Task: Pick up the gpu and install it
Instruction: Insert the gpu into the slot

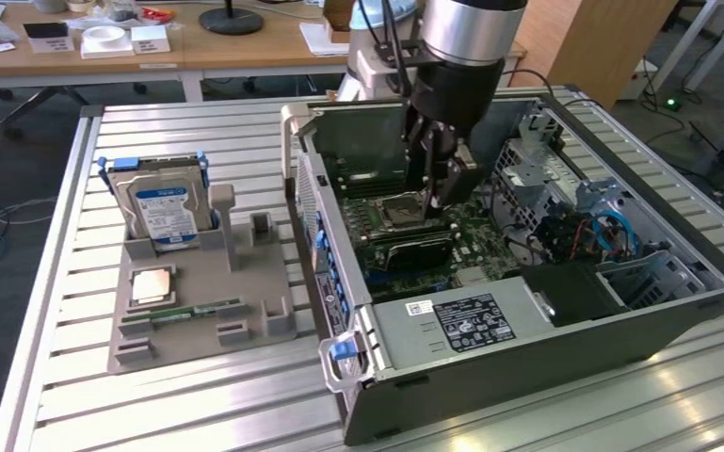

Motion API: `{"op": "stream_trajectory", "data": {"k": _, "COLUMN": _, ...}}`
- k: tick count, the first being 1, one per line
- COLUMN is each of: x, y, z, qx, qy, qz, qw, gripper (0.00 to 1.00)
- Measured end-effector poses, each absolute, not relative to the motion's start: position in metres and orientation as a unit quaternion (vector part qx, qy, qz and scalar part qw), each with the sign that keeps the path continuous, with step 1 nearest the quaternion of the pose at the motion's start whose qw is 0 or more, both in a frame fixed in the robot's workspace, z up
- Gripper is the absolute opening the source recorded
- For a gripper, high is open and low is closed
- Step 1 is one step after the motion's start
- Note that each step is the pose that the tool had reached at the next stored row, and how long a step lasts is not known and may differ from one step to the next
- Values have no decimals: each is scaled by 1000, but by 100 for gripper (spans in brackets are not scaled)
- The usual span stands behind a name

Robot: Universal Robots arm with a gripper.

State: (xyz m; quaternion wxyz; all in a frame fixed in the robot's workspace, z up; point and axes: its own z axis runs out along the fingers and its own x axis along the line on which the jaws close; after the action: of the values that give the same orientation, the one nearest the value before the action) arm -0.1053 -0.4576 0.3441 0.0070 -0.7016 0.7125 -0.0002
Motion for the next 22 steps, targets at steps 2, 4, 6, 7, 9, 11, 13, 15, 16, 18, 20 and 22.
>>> {"op": "stream_trajectory", "data": {"k": 2, "x": -105, "y": -458, "z": 347, "qx": -702, "qy": 713, "qz": 0, "qw": 7, "gripper": 63}}
{"op": "stream_trajectory", "data": {"k": 4, "x": -105, "y": -458, "z": 350, "qx": -701, "qy": 713, "qz": 0, "qw": 7, "gripper": 63}}
{"op": "stream_trajectory", "data": {"k": 6, "x": -105, "y": -458, "z": 351, "qx": -701, "qy": 713, "qz": 0, "qw": 7, "gripper": 63}}
{"op": "stream_trajectory", "data": {"k": 7, "x": -105, "y": -458, "z": 351, "qx": -701, "qy": 713, "qz": 0, "qw": 7, "gripper": 63}}
{"op": "stream_trajectory", "data": {"k": 9, "x": -105, "y": -458, "z": 351, "qx": -701, "qy": 713, "qz": 0, "qw": 7, "gripper": 63}}
{"op": "stream_trajectory", "data": {"k": 11, "x": -105, "y": -458, "z": 351, "qx": -701, "qy": 713, "qz": 0, "qw": 7, "gripper": 63}}
{"op": "stream_trajectory", "data": {"k": 13, "x": -105, "y": -458, "z": 351, "qx": -701, "qy": 713, "qz": 0, "qw": 7, "gripper": 63}}
{"op": "stream_trajectory", "data": {"k": 15, "x": -105, "y": -458, "z": 351, "qx": -701, "qy": 713, "qz": 0, "qw": 7, "gripper": 63}}
{"op": "stream_trajectory", "data": {"k": 16, "x": -105, "y": -458, "z": 351, "qx": -701, "qy": 713, "qz": 0, "qw": 7, "gripper": 63}}
{"op": "stream_trajectory", "data": {"k": 18, "x": -105, "y": -458, "z": 351, "qx": -701, "qy": 713, "qz": 0, "qw": 7, "gripper": 63}}
{"op": "stream_trajectory", "data": {"k": 20, "x": -105, "y": -458, "z": 351, "qx": -701, "qy": 713, "qz": 0, "qw": 7, "gripper": 63}}
{"op": "stream_trajectory", "data": {"k": 22, "x": -105, "y": -458, "z": 351, "qx": -701, "qy": 713, "qz": 0, "qw": 7, "gripper": 63}}
